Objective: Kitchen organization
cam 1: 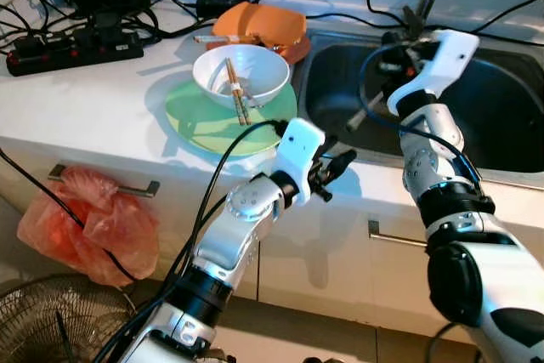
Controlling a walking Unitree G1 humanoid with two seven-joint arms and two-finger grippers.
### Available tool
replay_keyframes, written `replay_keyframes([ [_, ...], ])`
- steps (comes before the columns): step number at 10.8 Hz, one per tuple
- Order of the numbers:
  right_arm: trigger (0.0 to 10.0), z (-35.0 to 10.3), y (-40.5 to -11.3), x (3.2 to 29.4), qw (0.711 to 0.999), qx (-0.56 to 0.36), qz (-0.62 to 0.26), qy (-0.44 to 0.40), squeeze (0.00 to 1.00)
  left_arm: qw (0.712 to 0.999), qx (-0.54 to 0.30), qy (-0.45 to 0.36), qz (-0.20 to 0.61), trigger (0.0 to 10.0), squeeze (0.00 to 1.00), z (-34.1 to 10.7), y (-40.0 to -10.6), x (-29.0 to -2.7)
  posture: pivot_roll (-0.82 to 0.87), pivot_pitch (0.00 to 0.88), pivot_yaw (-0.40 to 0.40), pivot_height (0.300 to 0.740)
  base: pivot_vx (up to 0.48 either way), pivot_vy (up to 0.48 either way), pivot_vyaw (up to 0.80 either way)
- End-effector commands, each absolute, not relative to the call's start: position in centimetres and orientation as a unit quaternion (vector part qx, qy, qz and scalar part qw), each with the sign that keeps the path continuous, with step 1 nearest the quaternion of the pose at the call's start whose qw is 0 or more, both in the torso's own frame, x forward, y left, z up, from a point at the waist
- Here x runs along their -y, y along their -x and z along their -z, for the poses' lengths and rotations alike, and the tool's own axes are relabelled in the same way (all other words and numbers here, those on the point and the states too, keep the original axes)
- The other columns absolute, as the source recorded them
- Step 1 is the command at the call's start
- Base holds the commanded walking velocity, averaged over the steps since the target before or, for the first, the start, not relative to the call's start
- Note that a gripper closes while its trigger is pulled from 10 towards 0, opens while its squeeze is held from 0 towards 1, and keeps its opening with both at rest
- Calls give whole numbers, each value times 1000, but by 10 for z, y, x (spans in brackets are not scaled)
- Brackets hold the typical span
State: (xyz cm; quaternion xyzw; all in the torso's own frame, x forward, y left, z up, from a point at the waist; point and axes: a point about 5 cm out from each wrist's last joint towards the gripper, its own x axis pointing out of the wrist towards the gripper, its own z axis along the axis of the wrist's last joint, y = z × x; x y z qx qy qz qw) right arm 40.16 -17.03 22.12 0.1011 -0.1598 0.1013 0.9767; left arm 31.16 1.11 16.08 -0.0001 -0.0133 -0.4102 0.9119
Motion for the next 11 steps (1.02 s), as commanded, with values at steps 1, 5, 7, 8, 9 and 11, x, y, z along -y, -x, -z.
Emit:
replay_keyframes([
  [1, 10000, -228, -404, 170, 977, 167, -103, -81, 0, 909, 9, -10, 417, 10000, 0, -159, -309, -9, 207, 27, -30, 740, 0, 0, 0],
  [5, 10000, -215, -405, 163, 985, 136, -105, -33, 0, 910, 5, -19, 415, 10000, 0, -156, -308, -11, 224, 41, -33, 740, 0, 0, 0],
  [7, 10000, -211, -405, 161, 987, 127, -102, -15, 0, 909, 4, -23, 417, 10000, 0, -156, -306, -11, 232, 54, -30, 740, 0, 0, 0],
  [8, 10000, -208, -405, 162, 988, 122, -99, -11, 0, 909, 4, -24, 417, 10000, 0, -156, -305, -12, 234, 57, -28, 740, 0, 0, 0],
  [9, 10000, -204, -405, 164, 989, 112, -91, -8, 0, 908, 3, -24, 417, 10000, 0, -156, -305, -12, 236, 60, -26, 740, 0, 0, 0],
  [11, 10000, -200, -404, 164, 991, 105, -88, -8, 784, 908, 0, -24, 418, 10000, 0, -154, -303, -11, 237, 67, -25, 740, 0, 0, 0],
])
